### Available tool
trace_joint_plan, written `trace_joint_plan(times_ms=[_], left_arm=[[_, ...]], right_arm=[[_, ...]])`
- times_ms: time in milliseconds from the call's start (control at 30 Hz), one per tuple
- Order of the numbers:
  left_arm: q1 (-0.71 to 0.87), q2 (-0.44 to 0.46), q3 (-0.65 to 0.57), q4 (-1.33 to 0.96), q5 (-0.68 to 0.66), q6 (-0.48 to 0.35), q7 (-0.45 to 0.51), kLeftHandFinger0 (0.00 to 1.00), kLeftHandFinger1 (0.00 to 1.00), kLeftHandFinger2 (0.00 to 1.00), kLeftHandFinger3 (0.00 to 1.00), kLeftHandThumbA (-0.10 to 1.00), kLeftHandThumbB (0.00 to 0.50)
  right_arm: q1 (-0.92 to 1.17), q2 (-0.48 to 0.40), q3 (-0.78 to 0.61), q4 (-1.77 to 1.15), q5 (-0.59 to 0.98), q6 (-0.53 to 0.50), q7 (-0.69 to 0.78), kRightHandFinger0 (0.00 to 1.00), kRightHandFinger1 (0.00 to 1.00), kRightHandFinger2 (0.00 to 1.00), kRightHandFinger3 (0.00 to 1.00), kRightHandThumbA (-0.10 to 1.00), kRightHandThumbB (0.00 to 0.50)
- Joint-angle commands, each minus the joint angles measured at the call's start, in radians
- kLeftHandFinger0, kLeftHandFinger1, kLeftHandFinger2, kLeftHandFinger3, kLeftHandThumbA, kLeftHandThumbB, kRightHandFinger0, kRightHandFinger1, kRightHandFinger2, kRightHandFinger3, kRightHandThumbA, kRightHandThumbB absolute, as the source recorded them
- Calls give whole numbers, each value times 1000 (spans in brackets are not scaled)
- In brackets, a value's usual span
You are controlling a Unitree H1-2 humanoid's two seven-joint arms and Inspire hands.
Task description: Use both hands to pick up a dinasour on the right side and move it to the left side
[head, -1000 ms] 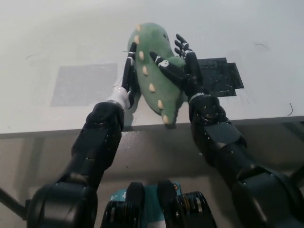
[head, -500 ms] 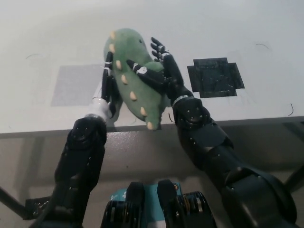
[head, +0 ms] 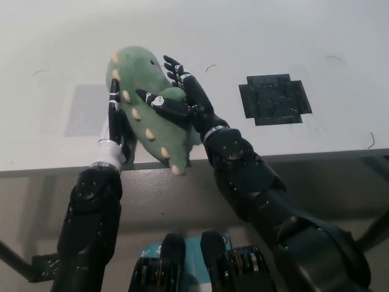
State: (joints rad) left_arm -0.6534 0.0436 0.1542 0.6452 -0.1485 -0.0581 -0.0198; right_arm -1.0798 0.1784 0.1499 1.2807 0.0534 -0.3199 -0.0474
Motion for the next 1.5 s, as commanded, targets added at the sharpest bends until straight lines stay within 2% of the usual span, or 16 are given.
trace_joint_plan(times_ms=[0,100,167,433,467,500,567,600,667,767,867,933,1100,1267,1367,1467], left_arm=[[-18,5,-3,-86,-8,2,-2,1000,1000,1000,1000,1000,113],[-17,7,5,-99,-32,20,-17,1000,1000,1000,1000,1000,152],[-22,12,12,-102,-31,9,-11,1000,1000,1000,1000,1000,171],[-32,7,38,-122,-53,23,-3,1000,1000,1000,1000,1000,167],[-37,13,48,-111,-65,10,-10,1000,1000,1000,1000,1000,151],[-42,16,55,-97,-69,7,-10,1000,1000,1000,1000,1000,161],[-50,19,62,-71,-75,-5,-20,1000,1000,1000,1000,1000,164],[-58,24,67,-53,-78,-16,-22,1000,1000,1000,1000,1000,150],[-69,31,70,-40,-81,-18,-27,1000,1000,1000,1000,1000,160],[-98,39,83,-11,-102,-28,-38,1000,1000,1000,1000,1000,124],[-136,57,92,27,-118,-6,-50,1000,1000,1000,1000,1000,141],[-149,64,87,43,-113,-10,-55,1000,1000,1000,1000,1000,146],[-177,76,79,69,-112,-25,-64,1000,1000,1000,1000,1000,122],[-171,68,73,69,-112,-14,-58,1000,1000,1000,1000,1000,114],[-178,59,69,72,-108,-22,-46,1000,1000,1000,1000,1000,106],[-192,55,69,85,-110,-29,-40,1000,1000,1000,1000,1000,107]], right_arm=[[-55,69,33,-5,-48,31,88,1000,1000,1000,1000,1000,19],[-63,70,41,-3,-54,12,87,1000,1000,1000,1000,1000,10],[-75,75,47,-2,-59,19,80,1000,1000,1000,1000,1000,27],[-103,77,56,10,-73,26,84,1000,1000,1000,1000,1000,33],[-118,82,64,24,-84,42,80,1000,1000,1000,1000,1000,69],[-127,87,64,33,-84,58,79,1000,1000,1000,1000,1000,83],[-136,89,67,47,-91,60,76,1000,1000,1000,1000,1000,89],[-148,92,68,58,-93,68,76,1000,1000,1000,1000,1000,75],[-161,95,64,71,-93,67,73,1000,1000,1000,1000,1000,65],[-185,95,52,87,-90,72,75,1000,1000,1000,1000,1000,66],[-213,96,44,100,-88,90,69,1000,1000,1000,1000,1000,44],[-222,95,35,102,-83,97,68,1000,1000,1000,1000,1000,49],[-236,89,31,104,-85,95,61,1000,1000,1000,1000,1000,9],[-220,82,31,102,-92,84,64,1000,1000,1000,1000,1000,8],[-220,75,32,101,-94,83,64,1000,1000,1000,1000,1000,30],[-225,68,26,97,-91,84,69,1000,1000,1000,1000,1000,17]])
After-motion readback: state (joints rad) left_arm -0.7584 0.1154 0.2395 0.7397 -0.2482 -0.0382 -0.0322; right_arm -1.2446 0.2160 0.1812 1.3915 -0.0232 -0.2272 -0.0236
